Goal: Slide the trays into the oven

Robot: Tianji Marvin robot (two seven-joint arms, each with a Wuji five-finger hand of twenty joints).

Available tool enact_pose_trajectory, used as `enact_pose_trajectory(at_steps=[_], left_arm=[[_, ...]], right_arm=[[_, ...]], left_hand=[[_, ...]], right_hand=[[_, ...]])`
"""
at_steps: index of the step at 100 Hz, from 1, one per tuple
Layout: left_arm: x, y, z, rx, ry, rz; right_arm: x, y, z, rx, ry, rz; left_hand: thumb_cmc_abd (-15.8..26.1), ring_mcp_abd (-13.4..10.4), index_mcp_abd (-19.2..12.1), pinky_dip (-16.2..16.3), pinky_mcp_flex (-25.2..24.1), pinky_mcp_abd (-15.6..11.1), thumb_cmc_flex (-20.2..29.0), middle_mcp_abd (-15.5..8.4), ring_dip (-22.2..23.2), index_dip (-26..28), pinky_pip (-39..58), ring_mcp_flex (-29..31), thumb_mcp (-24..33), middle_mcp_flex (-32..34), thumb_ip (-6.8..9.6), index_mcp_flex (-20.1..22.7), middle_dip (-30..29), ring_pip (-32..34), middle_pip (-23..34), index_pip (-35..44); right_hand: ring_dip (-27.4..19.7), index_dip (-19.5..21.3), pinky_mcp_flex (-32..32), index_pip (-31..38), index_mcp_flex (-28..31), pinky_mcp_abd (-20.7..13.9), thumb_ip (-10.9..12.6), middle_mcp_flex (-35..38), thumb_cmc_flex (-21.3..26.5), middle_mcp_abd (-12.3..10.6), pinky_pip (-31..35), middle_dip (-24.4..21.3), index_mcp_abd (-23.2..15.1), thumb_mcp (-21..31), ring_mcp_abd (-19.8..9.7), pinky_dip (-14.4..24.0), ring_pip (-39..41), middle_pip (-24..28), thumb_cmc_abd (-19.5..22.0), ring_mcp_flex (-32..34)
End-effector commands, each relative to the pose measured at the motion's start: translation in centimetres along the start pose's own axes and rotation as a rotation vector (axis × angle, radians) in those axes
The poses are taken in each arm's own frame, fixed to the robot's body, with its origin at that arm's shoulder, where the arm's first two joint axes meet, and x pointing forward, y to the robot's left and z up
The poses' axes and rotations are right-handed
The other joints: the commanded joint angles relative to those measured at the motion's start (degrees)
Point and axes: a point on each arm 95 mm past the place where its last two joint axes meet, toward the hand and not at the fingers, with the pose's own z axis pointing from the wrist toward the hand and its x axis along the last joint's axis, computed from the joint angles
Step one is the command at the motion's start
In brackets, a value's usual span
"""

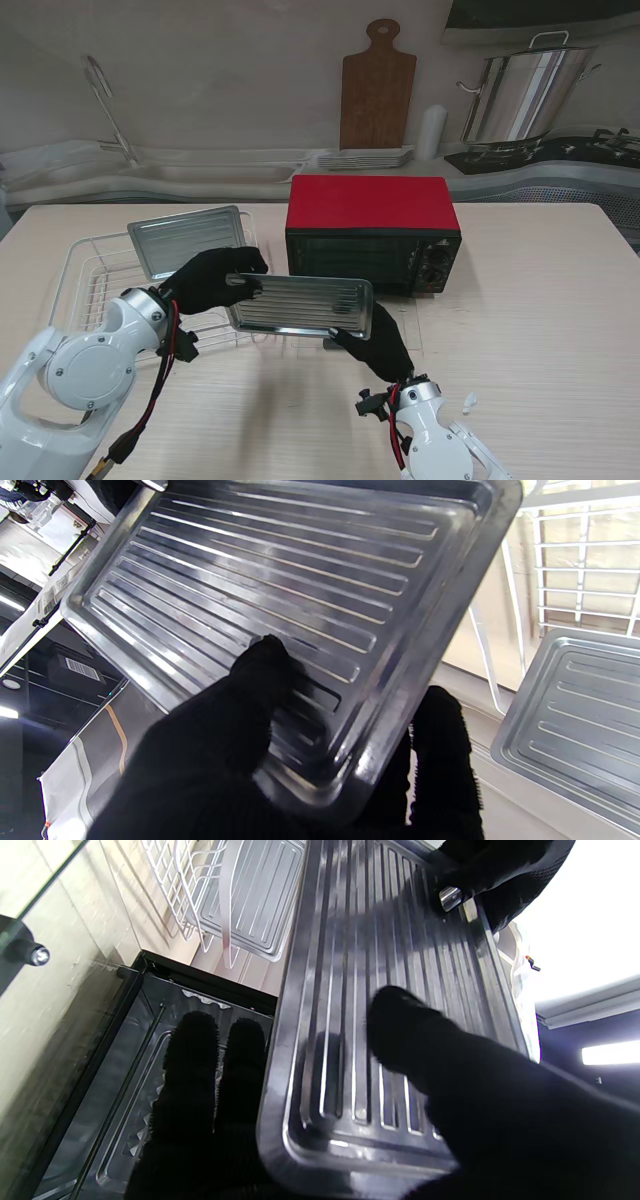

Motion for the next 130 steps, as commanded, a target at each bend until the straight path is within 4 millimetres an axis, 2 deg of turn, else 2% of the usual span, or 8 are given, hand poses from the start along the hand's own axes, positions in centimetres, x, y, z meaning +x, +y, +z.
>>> enact_pose_trajectory(at_steps=[1, 6, 13, 28, 39, 58, 88, 130], left_arm=[[0.5, 0.2, 0.1, -0.018, 0.016, -0.003], [0.5, 0.2, 0.1, -0.02, 0.017, 0.001], [0.6, 0.2, 0.3, -0.018, 0.016, 0.003], [0.6, 0.0, 0.4, -0.01, 0.015, 0.005], [0.6, 0.0, 0.5, -0.002, 0.018, 0.0], [0.7, -0.2, 0.4, 0.001, 0.023, 0.0], [0.6, -0.3, 0.0, -0.012, 0.028, -0.02], [0.1, -0.5, -0.8, 0.008, 0.049, -0.046]], right_arm=[[0.3, -0.8, -0.1, 0.003, 0.015, 0.035], [0.4, -0.8, -0.1, -0.001, 0.022, 0.05], [0.4, -0.8, -0.1, 0.0, 0.028, 0.072], [0.5, -0.6, -0.3, 0.024, 0.013, 0.135], [0.6, -0.5, -0.4, 0.039, -0.013, 0.179], [0.8, -0.4, -0.3, 0.033, -0.058, 0.251], [0.9, -0.1, -0.1, 0.023, -0.136, 0.326], [1.2, 0.6, 0.3, 0.005, -0.219, 0.398]], left_hand=[[6.19, 0.66, -5.94, 1.18, -0.08, 1.79, 5.85, -2.67, 0.69, 9.12, 2.77, 2.02, 10.66, 4.39, 8.55, 6.77, 3.56, 2.45, 9.14, 11.28], [6.2, 0.66, -6.0, 1.12, -0.21, 1.72, 5.9, -2.68, 0.6, 9.11, 2.67, 1.88, 10.54, 4.27, 8.46, 6.66, 3.51, 2.25, 8.95, 11.18], [6.11, 0.69, -6.02, 0.98, -0.44, 1.57, 6.09, -2.64, 0.42, 8.97, 2.49, 1.62, 10.25, 4.08, 8.17, 6.5, 3.38, 1.81, 8.52, 10.79], [4.93, 1.4, -5.0, -0.05, -1.59, 0.93, 7.54, -1.57, -0.74, 6.44, 1.58, 0.33, 8.7, 3.23, 5.76, 5.63, 1.69, -1.19, 4.3, 7.53], [2.12, 1.94, -3.44, -3.61, -3.94, -0.06, 8.3, -0.43, -3.29, -2.26, -0.35, -2.45, 7.63, 2.5, 3.75, 2.73, 0.85, -7.83, -7.27, 3.35], [1.06, -0.18, -0.69, -6.92, -8.06, -1.51, 4.27, 0.69, -12.32, -16.67, -6.53, -9.11, 7.75, -2.96, 2.89, -3.67, -3.08, -16.74, -22.41, -6.17], [9.51, -2.03, 3.12, -7.12, -12.27, -2.66, -7.89, 0.94, -17.56, -28.6, -12.55, -15.92, 6.12, -18.71, 7.9, -9.13, -28.96, -26.36, -17.13, -19.53], [10.86, -3.94, 3.46, -8.29, -18.89, -4.19, -21.49, -0.38, -24.2, -37.58, -31.85, -25.63, -10.31, -30.91, 5.92, -17.9, -36.7, -40.83, -27.33, -31.36]], right_hand=[[-0.35, 1.35, 3.05, 0.65, 3.46, -0.73, -1.27, 4.3, 4.06, -0.06, 1.87, 0.11, -2.81, 2.81, 0.38, -1.03, -0.71, -0.97, -1.6, 3.93], [-0.63, 1.92, 5.72, 1.03, 7.66, -0.38, -0.75, 8.54, 10.13, -0.12, 2.74, -0.31, -3.92, 1.41, 0.79, -2.13, -0.68, -2.1, 1.36, 7.53], [-0.94, 2.35, 8.75, 1.78, 14.46, 0.76, -4.35, 14.89, 14.74, 0.13, 4.12, -1.31, -5.56, 2.85, 1.75, -3.45, -0.4, -4.67, 3.07, 11.69], [0.02, 0.46, 13.73, 7.1, 27.99, 4.75, -7.35, 25.78, 17.55, 2.36, 9.61, -1.68, -5.76, 6.87, 5.41, -6.42, 4.17, -6.37, 2.49, 18.63], [1.26, 3.07, 16.62, 8.21, 32.11, 7.37, -8.4, 28.49, 18.21, 3.97, 12.63, -1.14, -5.05, 7.58, 7.99, -5.75, 8.79, -3.91, 1.47, 21.11], [1.77, 5.32, 20.36, 7.78, 34.29, 10.15, -8.9, 29.7, 18.62, 6.14, 15.51, -0.84, -3.66, 8.67, 10.7, -5.68, 12.11, -1.29, -0.07, 24.0], [2.02, 5.71, 22.48, 6.66, 33.87, 11.91, -9.14, 29.48, 18.8, 8.37, 18.6, -0.83, -1.86, 9.31, 12.92, -5.51, 14.57, 0.38, -0.67, 25.61], [1.65, 5.42, 23.9, 6.54, 33.47, 13.21, -9.2, 28.94, 19.01, 10.05, 19.84, -0.8, -0.3, 9.98, 14.3, -6.25, 15.72, 1.72, -1.17, 26.75]])
